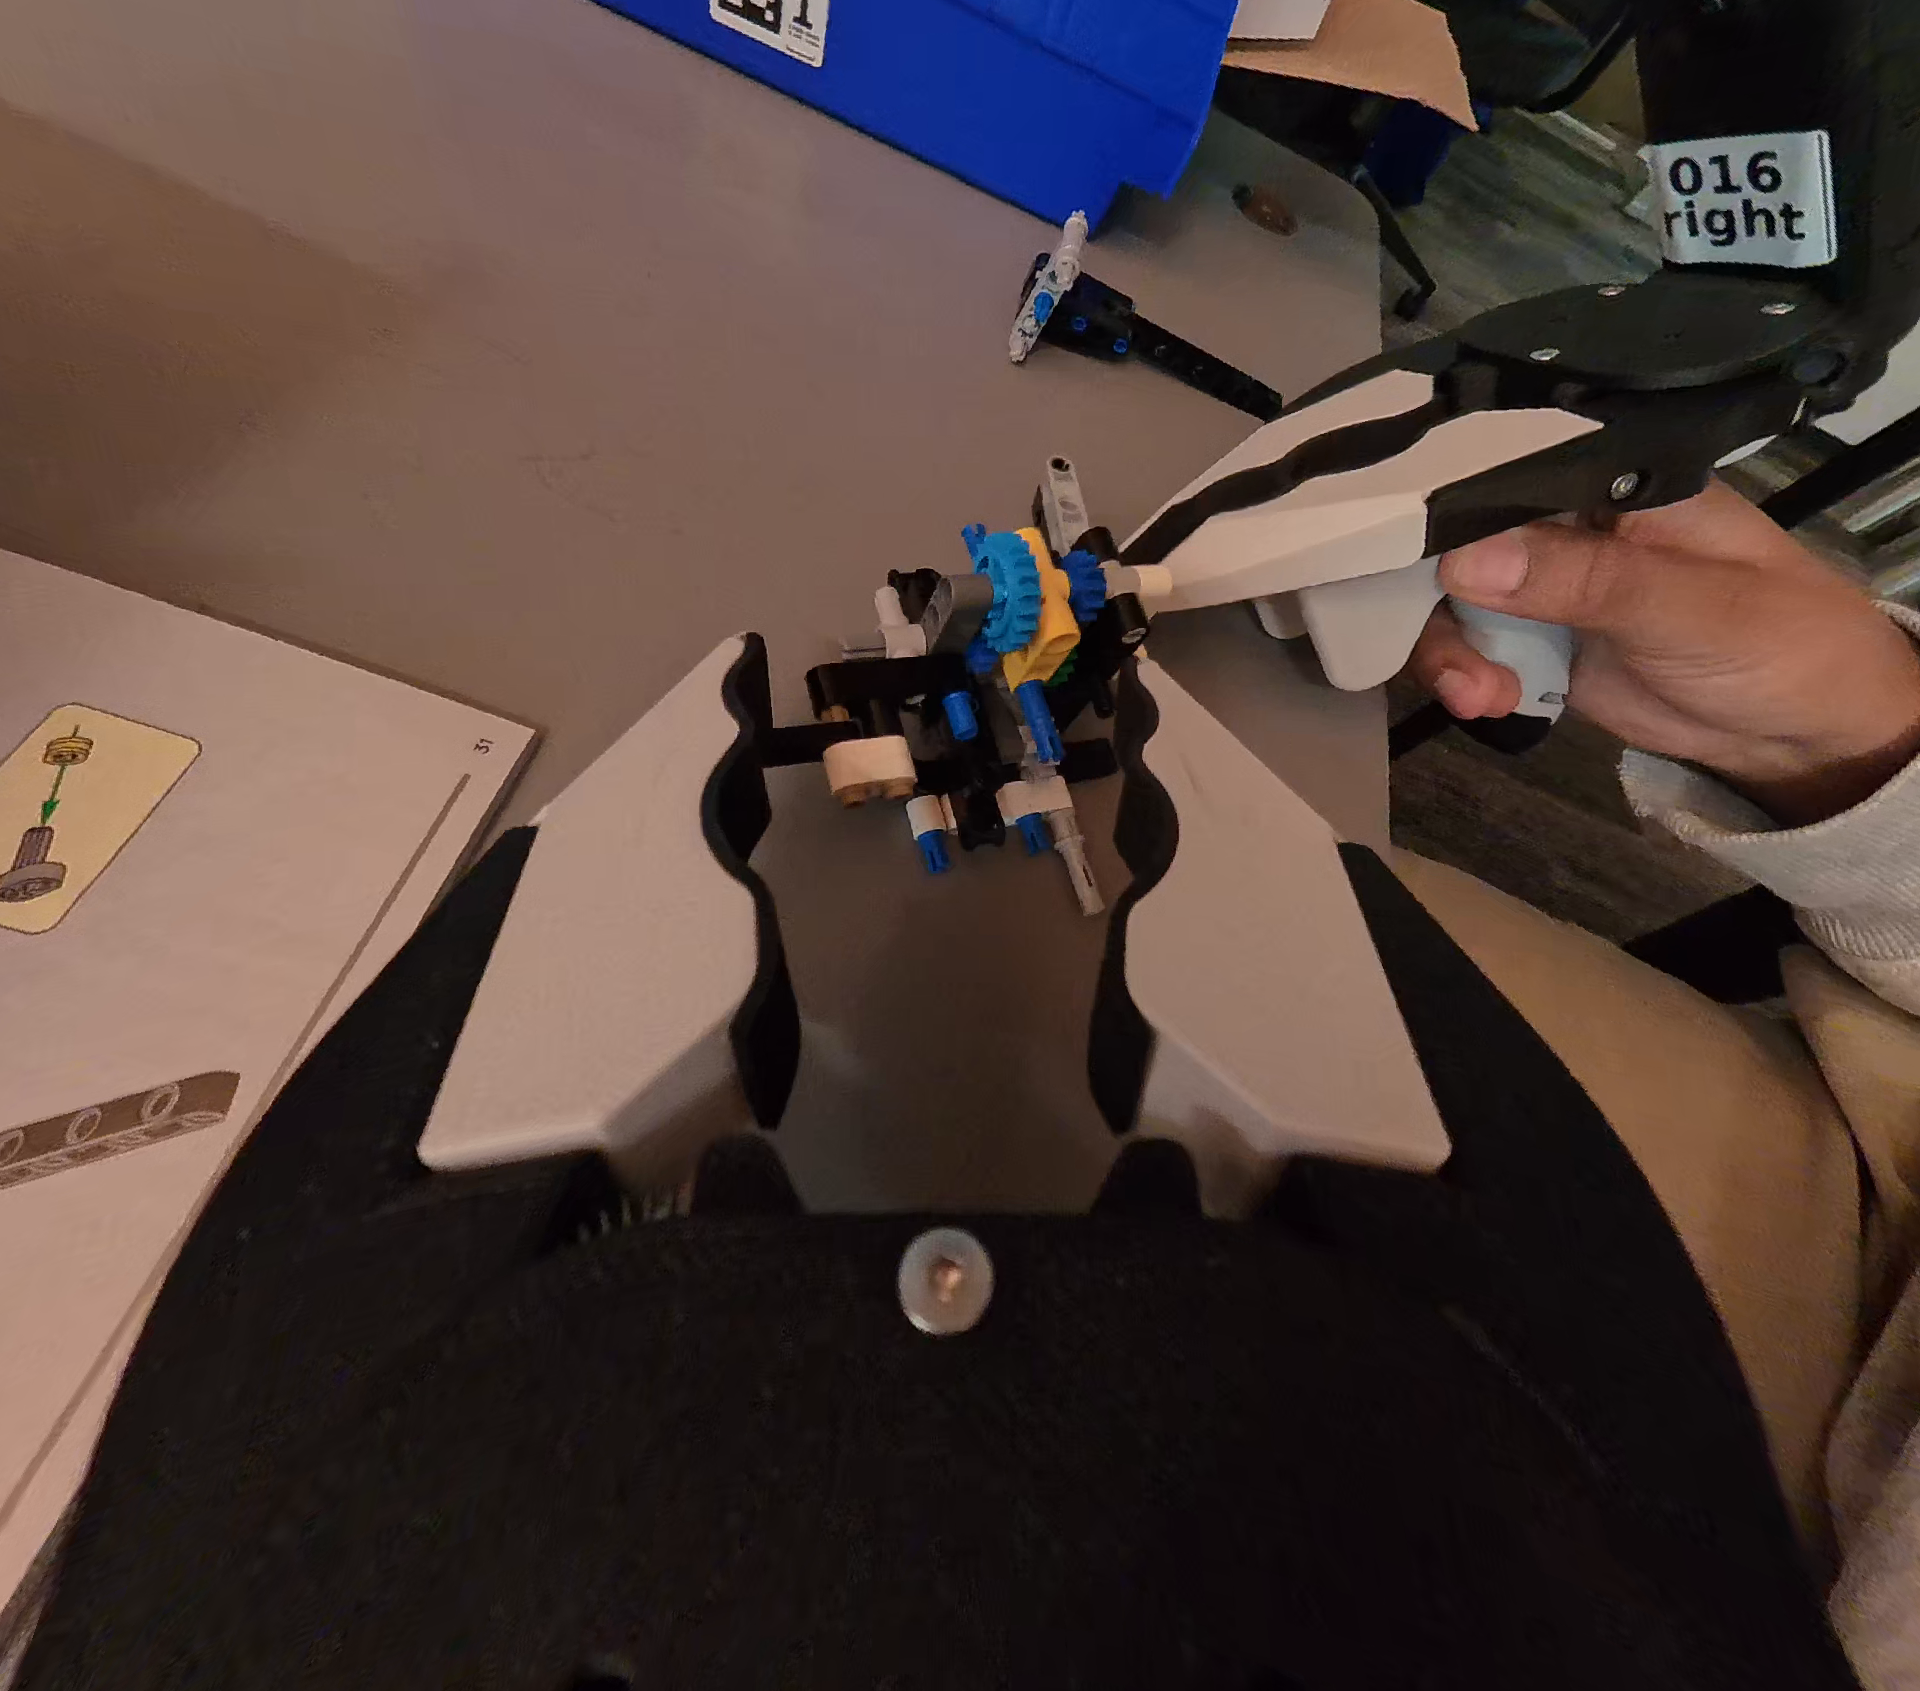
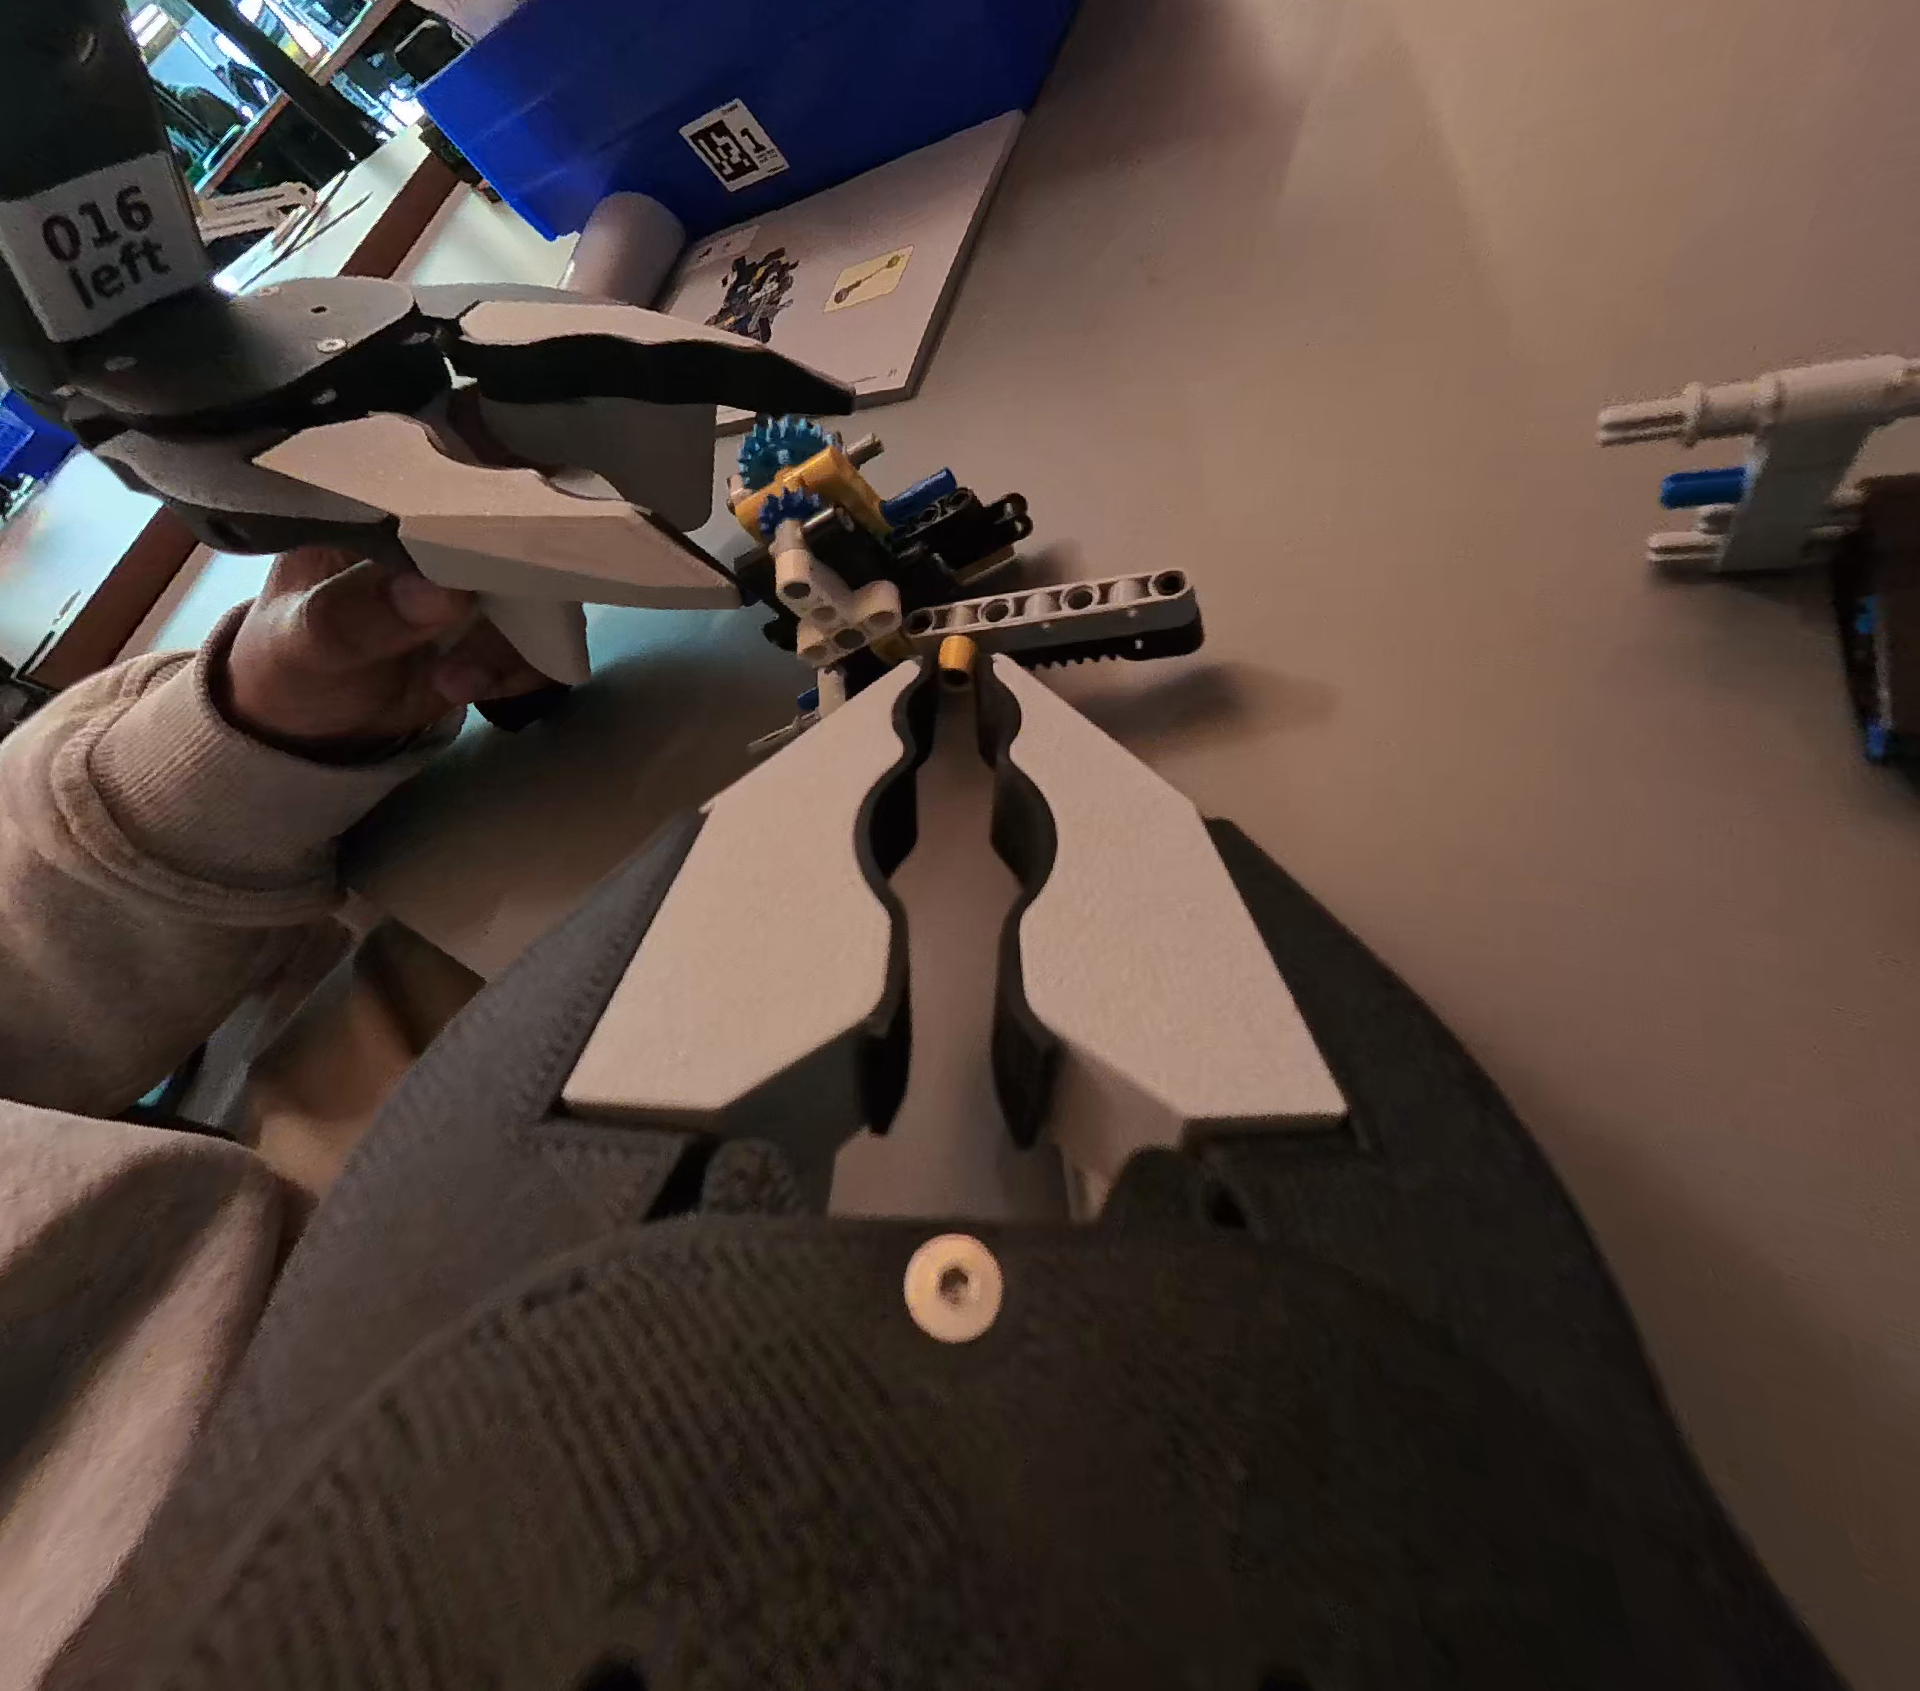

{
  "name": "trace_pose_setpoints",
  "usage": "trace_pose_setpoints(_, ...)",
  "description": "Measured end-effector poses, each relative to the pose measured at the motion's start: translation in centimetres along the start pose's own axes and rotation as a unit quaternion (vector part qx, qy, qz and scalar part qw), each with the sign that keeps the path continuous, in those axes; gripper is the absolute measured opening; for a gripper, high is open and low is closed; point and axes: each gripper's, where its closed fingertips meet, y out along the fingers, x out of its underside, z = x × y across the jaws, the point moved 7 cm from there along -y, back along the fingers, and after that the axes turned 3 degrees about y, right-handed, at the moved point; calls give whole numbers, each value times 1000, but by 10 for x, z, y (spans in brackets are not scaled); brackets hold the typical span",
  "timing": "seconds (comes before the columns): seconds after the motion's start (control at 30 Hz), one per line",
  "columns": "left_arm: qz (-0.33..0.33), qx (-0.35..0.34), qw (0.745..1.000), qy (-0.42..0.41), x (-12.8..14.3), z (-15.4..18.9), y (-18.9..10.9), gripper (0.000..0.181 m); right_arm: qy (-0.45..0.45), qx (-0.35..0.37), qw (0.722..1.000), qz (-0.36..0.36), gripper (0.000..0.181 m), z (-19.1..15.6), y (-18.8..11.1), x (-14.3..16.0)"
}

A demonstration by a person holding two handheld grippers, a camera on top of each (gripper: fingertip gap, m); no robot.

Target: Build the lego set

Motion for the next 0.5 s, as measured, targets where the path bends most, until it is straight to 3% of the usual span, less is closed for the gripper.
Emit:
trace_pose_setpoints(0.03, 1, 0, 1000, -1, 0, 0, 0, 64, -4, 0, 1000, -4, 6, 0, 1, 0)
trace_pose_setpoints(0.2, 1, -1, 1000, -5, 0, -1, 0, 64, -16, -14, 1000, -13, 6, -3, 3, 0)
trace_pose_setpoints(0.3, 26, -29, 999, 7, -1, -1, -9, 76, -17, -15, 1000, -15, 6, -3, 3, 0)
trace_pose_setpoints(0.4, 57, -73, 995, 24, -2, 5, -27, 68, -14, -17, 1000, -13, 6, -4, 3, 0)
trace_pose_setpoints(0.5, 29, -78, 996, 25, 9, 26, -32, 60, -10, -19, 1000, -12, 6, -4, 3, 1)
